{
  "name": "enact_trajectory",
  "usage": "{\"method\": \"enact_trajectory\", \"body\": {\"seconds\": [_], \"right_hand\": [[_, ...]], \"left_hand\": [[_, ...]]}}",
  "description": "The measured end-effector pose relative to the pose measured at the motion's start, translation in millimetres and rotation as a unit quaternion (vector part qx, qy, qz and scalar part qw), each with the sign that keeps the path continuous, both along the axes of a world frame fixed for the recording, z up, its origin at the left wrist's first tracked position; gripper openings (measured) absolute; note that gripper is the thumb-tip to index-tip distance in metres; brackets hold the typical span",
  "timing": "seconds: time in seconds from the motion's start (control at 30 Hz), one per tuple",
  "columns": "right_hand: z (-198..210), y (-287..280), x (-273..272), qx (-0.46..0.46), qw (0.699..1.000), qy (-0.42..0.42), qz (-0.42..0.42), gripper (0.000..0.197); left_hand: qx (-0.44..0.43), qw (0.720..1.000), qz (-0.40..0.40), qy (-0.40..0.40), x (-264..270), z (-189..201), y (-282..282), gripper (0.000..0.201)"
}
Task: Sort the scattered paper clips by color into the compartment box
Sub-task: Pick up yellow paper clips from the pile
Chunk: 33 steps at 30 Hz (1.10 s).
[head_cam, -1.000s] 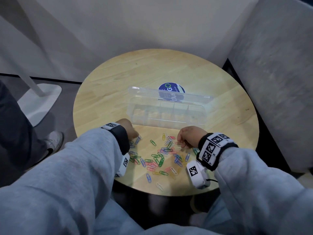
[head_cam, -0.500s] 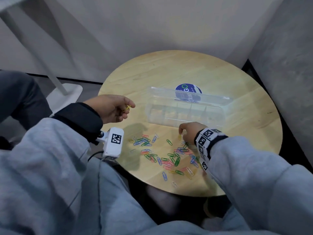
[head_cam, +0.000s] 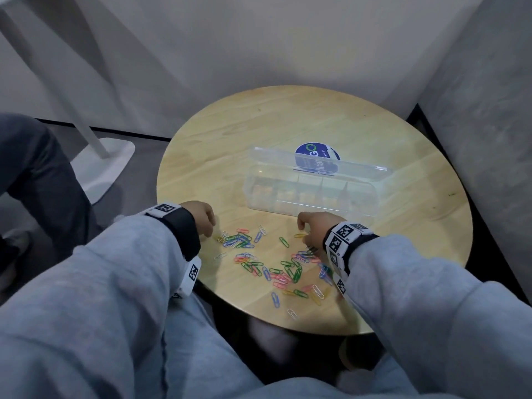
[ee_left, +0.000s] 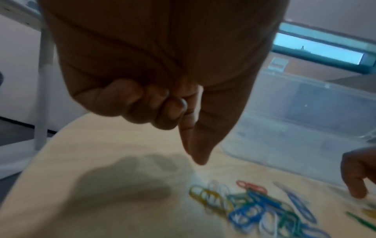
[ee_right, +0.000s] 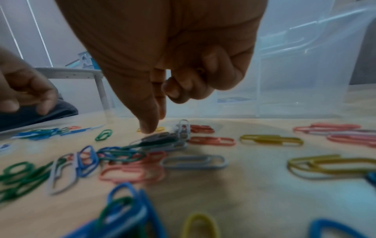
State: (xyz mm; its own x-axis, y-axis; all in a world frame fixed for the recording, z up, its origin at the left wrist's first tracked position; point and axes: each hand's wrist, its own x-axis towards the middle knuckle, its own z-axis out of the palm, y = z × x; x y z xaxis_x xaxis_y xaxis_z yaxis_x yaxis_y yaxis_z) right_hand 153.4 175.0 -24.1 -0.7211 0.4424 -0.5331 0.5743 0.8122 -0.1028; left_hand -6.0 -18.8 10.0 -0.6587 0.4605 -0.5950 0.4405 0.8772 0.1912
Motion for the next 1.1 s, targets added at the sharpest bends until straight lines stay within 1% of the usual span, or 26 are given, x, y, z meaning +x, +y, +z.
{"method": "enact_trajectory", "body": {"seconds": [0.07, 0.17, 0.27, 0.33, 0.4, 0.43, 0.47, 0.5, 0.57, 0.63, 0.67, 0.73, 0.83, 0.87, 0.9, 1.0, 1.07, 1.1], "right_hand": [[0, -1, 0, -0.011, 1.0, 0.0, 0.002, 0.018], [1, -2, -1, -0.028, 1.0, 0.001, 0.012, 0.012], [4, -4, -1, -0.038, 0.999, -0.003, 0.003, 0.008], [4, -5, 0, -0.048, 0.999, -0.02, -0.004, 0.011], [3, -6, 2, -0.061, 0.998, -0.015, -0.019, 0.017], [4, -6, 2, -0.071, 0.997, 0.004, -0.032, 0.02], [5, -7, 3, -0.085, 0.995, 0.031, -0.049, 0.023], [7, -8, 3, -0.098, 0.991, 0.06, -0.062, 0.024], [12, -13, 2, -0.123, 0.985, 0.098, -0.07, 0.025], [16, -21, 0, -0.159, 0.978, 0.11, -0.074, 0.022], [16, -25, -1, -0.186, 0.972, 0.116, -0.082, 0.021], [11, -31, -1, -0.265, 0.946, 0.139, -0.123, 0.023], [6, -36, -3, -0.382, 0.891, 0.157, -0.189, 0.031], [6, -36, -3, -0.407, 0.877, 0.152, -0.204, 0.033], [6, -36, -2, -0.417, 0.871, 0.144, -0.216, 0.035], [9, -32, 3, -0.401, 0.869, 0.133, -0.256, 0.037], [11, -28, 9, -0.378, 0.88, 0.126, -0.258, 0.032], [13, -26, 12, -0.364, 0.891, 0.123, -0.242, 0.03]], "left_hand": [[-0.002, 1.0, -0.006, -0.008, 3, -6, 2, 0.019], [-0.023, 0.999, -0.031, -0.015, 7, -11, 6, 0.017], [-0.051, 0.997, -0.06, -0.007, 13, -13, 10, 0.006], [-0.082, 0.994, -0.076, 0.013, 15, -18, 12, 0.026], [-0.085, 0.993, -0.079, 0.008, 18, -18, 11, 0.025], [-0.082, 0.993, -0.079, 0.001, 20, -18, 12, 0.022], [-0.069, 0.995, -0.076, -0.006, 21, -20, 12, 0.023], [-0.055, 0.996, -0.066, -0.012, 22, -20, 11, 0.021], [-0.005, 0.999, -0.028, -0.033, 23, -19, 8, 0.009], [0.034, 0.996, 0.003, -0.082, 21, -18, 6, 0.02], [0.045, 0.993, 0.017, -0.108, 19, -17, 4, 0.021], [0.071, 0.985, 0.045, -0.148, 16, -16, 1, 0.02], [0.115, 0.97, 0.083, -0.2, 15, -12, -3, 0.028], [0.125, 0.964, 0.088, -0.216, 15, -11, -3, 0.029], [0.136, 0.958, 0.098, -0.231, 15, -10, -3, 0.027], [0.165, 0.943, 0.149, -0.25, 20, -8, -1, 0.027], [0.165, 0.941, 0.156, -0.25, 26, -7, 3, 0.029], [0.156, 0.943, 0.153, -0.249, 29, -7, 6, 0.029]]}}
